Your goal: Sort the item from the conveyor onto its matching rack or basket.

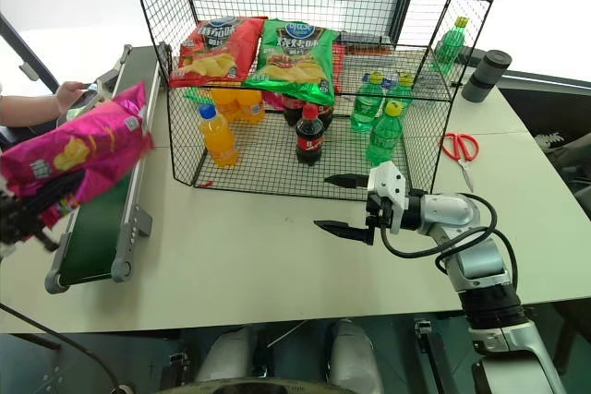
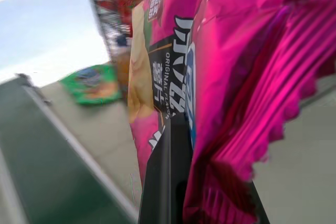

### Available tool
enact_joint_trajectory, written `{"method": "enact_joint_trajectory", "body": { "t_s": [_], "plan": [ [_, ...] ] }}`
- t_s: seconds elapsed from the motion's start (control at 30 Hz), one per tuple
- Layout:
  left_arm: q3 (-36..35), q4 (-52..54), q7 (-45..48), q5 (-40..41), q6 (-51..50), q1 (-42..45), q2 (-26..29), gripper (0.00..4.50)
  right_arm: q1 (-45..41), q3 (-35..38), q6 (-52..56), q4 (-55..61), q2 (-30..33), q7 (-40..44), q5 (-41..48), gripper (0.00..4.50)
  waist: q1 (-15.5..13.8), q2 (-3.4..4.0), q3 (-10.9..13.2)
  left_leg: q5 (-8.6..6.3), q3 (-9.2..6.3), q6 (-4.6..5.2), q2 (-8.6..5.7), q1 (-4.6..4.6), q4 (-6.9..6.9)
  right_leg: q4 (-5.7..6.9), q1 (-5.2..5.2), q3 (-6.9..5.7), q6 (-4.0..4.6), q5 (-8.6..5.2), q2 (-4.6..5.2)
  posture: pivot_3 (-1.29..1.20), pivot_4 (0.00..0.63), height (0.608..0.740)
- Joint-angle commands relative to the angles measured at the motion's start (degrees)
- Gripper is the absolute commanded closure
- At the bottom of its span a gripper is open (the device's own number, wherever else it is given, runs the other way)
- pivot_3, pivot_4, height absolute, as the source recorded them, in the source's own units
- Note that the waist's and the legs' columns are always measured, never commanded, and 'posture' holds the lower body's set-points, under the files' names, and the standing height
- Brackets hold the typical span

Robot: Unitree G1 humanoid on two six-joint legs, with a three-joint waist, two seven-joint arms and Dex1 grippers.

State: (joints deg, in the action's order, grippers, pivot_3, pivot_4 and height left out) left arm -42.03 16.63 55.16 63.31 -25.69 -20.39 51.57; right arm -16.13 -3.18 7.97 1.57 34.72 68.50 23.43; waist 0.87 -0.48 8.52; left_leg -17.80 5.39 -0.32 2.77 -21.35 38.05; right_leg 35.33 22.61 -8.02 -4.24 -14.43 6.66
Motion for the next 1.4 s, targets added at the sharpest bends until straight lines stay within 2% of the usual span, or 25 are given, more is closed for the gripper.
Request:
{"method": "enact_joint_trajectory", "body": {
  "t_s": [0.03,0.1,0.17,0.27,0.43,0.57,0.77,0.9,1.07,1.3,1.4],
  "plan": [
    [-4.06,8.1,2.29,17.93,-14.0,-3.78,2.85,4.44,-1.53,1.99,7.49,5.8,0.54,-0.68,6.33,0.0,-0.02,0.04,0.02,0.01,-0.04,-0.01,0.0,0.0,0.0,0.01,-0.01,0.0,0.0,0.0,0.0,0.0,0.15,0.74],
    [-1.58,10.27,0.59,25.35,-18.12,-3.35,3.02,4.44,-1.73,3.61,17.97,10.18,1.47,-1.76,14.7,0.0,-0.24,0.13,0.07,0.01,-0.04,-0.01,-0.04,0.01,0.0,0.01,-0.03,0.0,0.01,0.0,-0.06,0.0,0.15,0.74],
    [3.44,11.48,-1.33,29.32,-20.2,-0.4,2.11,4.44,-1.32,4.86,28.86,14.01,3.8,-2.18,23.24,0.0,-0.48,0.19,0.1,0.0,-0.12,-0.01,-0.06,-0.02,0.01,-0.02,-0.05,0.03,0.02,-0.01,-0.06,0.0,0.15,0.74],
    [12.62,11.46,-3.7,29.35,-21.58,6.86,-0.62,4.44,-0.88,5.9,39.4,16.7,7.04,-3.08,31.25,0.0,-1.07,0.14,0.03,-0.01,-0.24,0.0,-0.12,-0.01,0.0,-0.09,-0.13,0.01,0.08,-0.04,-0.07,0.0,0.15,0.74],
    [22.83,8.58,-3.85,27.41,-23.92,17.43,-5.14,4.44,-1.88,6.67,46.17,17.67,8.49,-4.97,35.98,0.0,-1.32,0.04,-0.03,-0.01,-0.19,0.0,-0.11,-0.05,0.01,-0.11,-0.07,0.02,0.14,-0.06,-0.21,0.0,0.15,0.74],
    [28.23,6.1,-2.83,24.6,-25.4,22.67,-8.31,4.44,-4.29,6.0,47.59,17.47,6.42,-6.94,36.83,0.0,-1.44,0.03,-0.03,0.0,-0.17,0.0,-0.13,-0.04,0.01,-0.1,-0.08,0.04,0.05,-0.01,-0.22,0.0,0.15,0.74],
    [31.8,3.67,-0.25,17.57,-24.97,26.24,-10.74,4.44,-7.01,7.76,52.51,18.01,4.05,-10.91,43.66,0.0,-1.57,0.03,-0.03,0.0,-0.18,0.0,-0.14,-0.08,0.01,-0.14,-0.07,0.04,0.05,-0.01,-0.24,0.0,0.15,0.74],
    [33.86,4.25,0.12,13.11,-23.49,26.92,-13.58,4.44,-7.19,6.63,53.66,20.25,3.87,-12.19,44.66,0.0,-1.58,0.01,-0.04,0.0,-0.19,0.01,-0.14,-0.09,0.01,-0.15,-0.07,0.03,0.05,-0.01,-0.22,0.0,0.15,0.74],
    [33.1,4.57,-0.01,12.39,-23.46,27.51,-15.55,4.44,-6.22,3.95,53.51,20.95,4.54,-12.6,41.63,0.0,-1.58,0.01,-0.04,0.0,-0.21,0.01,-0.14,-0.09,0.01,-0.15,-0.07,0.03,0.04,-0.01,-0.22,0.0,0.15,0.74],
    [32.59,5.0,0.78,10.49,-22.97,27.39,-15.51,4.44,-6.86,2.15,52.27,19.63,4.68,-11.45,38.55,0.0,-1.57,0.01,-0.03,0.0,-0.21,0.01,-0.13,-0.1,0.01,-0.15,-0.06,0.03,0.04,-0.01,-0.23,0.0,0.15,0.74],
    [32.45,5.03,1.2,10.06,-23.15,27.03,-15.15,4.5,-6.94,2.11,52.24,18.96,4.66,-10.89,38.11,0.86,-1.58,0.01,-0.04,0.0,-0.21,0.01,-0.13,-0.1,0.01,-0.16,-0.06,0.03,0.04,-0.01,-0.23,0.0,0.15,0.74]
  ]
}}
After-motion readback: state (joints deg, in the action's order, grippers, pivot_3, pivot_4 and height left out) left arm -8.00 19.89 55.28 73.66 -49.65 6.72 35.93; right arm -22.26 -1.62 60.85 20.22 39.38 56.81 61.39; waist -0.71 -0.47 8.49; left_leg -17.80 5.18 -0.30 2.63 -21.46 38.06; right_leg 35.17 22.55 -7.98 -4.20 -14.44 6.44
